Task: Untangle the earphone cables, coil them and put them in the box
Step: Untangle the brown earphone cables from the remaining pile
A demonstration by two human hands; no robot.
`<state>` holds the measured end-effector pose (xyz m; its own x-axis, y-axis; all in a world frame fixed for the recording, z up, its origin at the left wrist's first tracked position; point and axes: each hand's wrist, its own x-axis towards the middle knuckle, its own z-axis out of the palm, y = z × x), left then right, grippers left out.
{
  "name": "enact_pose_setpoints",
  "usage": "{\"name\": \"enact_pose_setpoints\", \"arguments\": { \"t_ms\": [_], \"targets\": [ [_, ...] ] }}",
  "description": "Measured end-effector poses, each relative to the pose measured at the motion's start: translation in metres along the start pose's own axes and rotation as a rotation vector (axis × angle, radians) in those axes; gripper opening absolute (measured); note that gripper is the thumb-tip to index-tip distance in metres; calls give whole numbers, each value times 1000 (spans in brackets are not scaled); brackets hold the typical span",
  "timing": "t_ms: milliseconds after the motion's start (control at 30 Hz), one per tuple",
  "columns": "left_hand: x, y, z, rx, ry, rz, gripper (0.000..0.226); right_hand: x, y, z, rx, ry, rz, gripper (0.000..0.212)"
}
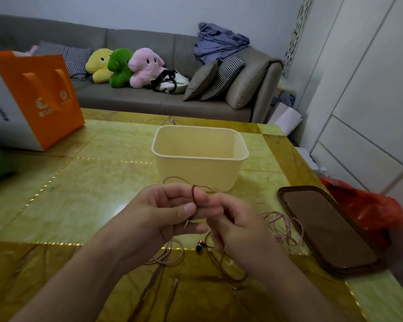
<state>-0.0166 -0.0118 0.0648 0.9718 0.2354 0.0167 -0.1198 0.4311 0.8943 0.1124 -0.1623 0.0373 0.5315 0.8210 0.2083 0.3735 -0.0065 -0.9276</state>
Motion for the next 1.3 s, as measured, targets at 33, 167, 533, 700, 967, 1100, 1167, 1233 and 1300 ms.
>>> {"name": "enact_pose_setpoints", "arguments": {
  "t_ms": [33,167,533,700,967,1100,1167,1233,1300],
  "targets": [
    [1,-1,1,-16,29,25,26,-1,1,2,-28,12,-7,16],
    [3,-4,5,84,166,98,24,-2,2,8,-165,3,-40,17],
    [6,-14,-3,657,110,-88,28,-6,-6,-4,-262,96,-67,24],
    [3,-7,-3,422,73,-175,17,-3,-3,-5,-222,171,-79,26],
    [6,-11,6,-6,256,9,24,-1,6,7,-162,28,3,18],
    [8,-13,7,138,382,110,24,-4,5,9,-284,-60,15,23],
    [9,-17,5,354,429,132,20,-5,1,7,-322,-71,2,23],
    [10,-24,1,585,440,114,20,-6,-1,5,-332,-37,-21,22],
    [10,-26,-1,728,350,45,21,-6,-2,1,-320,32,-49,23]
  ]
}}
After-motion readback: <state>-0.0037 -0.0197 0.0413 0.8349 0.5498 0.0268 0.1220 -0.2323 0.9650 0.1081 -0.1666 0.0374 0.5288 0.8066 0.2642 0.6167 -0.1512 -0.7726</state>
